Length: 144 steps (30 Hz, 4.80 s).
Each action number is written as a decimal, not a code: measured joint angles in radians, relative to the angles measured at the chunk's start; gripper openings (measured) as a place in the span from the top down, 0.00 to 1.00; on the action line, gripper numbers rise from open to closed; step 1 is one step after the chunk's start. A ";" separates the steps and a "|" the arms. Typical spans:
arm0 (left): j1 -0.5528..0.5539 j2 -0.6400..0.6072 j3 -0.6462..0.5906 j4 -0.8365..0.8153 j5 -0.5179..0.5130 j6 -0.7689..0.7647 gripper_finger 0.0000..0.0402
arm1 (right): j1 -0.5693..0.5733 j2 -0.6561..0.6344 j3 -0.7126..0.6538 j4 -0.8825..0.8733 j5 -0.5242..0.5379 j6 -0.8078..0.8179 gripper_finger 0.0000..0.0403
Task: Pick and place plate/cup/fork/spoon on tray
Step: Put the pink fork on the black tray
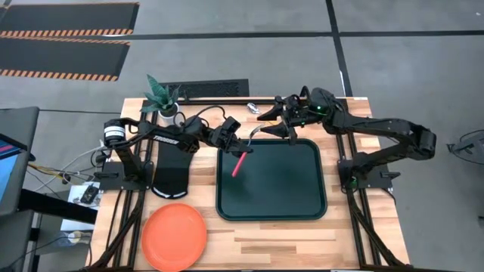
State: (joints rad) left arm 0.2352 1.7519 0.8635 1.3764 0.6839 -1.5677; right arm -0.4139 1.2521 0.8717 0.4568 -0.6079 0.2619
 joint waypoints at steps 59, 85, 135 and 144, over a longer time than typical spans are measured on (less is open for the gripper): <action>0.000 0.000 0.000 -0.626 -0.279 0.494 0.83 | 0.035 0.101 0.001 -0.487 -0.044 0.081 1.00; -0.018 -0.002 0.000 -0.630 -0.313 0.530 1.00 | 0.053 0.113 0.001 -0.434 -0.037 0.118 0.96; -0.090 0.002 -0.001 -1.074 -0.535 0.850 1.00 | 0.013 -0.150 0.001 -0.625 0.165 0.123 0.62; -0.104 0.000 -0.104 -0.956 -0.541 0.778 1.00 | 0.013 -0.151 0.001 -0.621 0.165 0.123 0.61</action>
State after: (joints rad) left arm 0.1316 1.7519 0.7592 0.4208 0.1432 -0.7895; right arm -0.4007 1.1015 0.8730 -0.1642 -0.4431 0.3848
